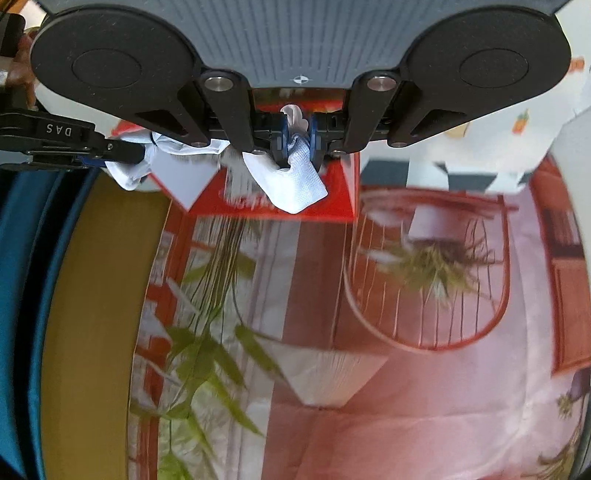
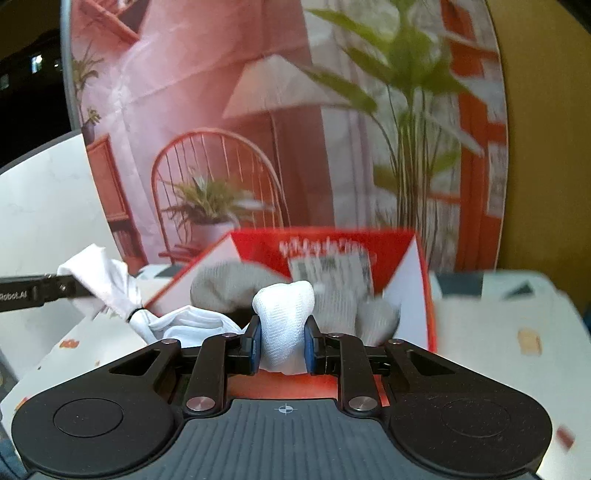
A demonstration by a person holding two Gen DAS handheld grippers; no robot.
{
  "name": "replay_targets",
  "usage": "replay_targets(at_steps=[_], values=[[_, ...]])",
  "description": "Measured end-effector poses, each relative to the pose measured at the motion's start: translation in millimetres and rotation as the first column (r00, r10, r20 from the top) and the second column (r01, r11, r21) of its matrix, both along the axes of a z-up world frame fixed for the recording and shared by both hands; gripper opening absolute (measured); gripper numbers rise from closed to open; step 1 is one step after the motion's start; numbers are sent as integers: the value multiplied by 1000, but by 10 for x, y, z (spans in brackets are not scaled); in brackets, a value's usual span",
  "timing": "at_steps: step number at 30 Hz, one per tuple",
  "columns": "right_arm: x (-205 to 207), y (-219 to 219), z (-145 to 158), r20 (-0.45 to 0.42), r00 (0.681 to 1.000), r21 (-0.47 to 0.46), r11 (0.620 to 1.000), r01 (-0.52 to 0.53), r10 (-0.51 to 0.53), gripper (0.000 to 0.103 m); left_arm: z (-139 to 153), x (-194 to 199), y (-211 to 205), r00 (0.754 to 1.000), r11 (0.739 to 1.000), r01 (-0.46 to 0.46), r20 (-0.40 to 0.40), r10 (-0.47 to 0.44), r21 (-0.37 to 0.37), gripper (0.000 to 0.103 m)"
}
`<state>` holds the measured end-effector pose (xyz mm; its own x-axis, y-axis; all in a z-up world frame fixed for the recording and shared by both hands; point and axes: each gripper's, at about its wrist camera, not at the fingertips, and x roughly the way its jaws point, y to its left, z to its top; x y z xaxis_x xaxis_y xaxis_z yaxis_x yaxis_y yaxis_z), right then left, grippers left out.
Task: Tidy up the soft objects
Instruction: 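Lift the white sock and carry it over the red box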
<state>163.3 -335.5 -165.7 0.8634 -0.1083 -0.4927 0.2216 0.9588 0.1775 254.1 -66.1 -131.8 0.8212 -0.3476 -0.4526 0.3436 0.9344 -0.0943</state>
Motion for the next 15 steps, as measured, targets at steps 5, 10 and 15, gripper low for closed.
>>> replay_targets(at_steps=[5, 10, 15], values=[[193, -157, 232, 28, 1000, -39, 999, 12, -11, 20, 143, 231, -136, 1000, 1000, -15, 27, 15, -6, 11], [429, -302, 331, 36, 999, -82, 996, 24, -21, 20, 211, 493, -254, 999, 1000, -28, 34, 28, -4, 11], [668, -454, 360, 35, 998, -99, 994, 50, -47, 20, 249, 753, -354, 999, 1000, -18, 43, 17, 12, 11]])
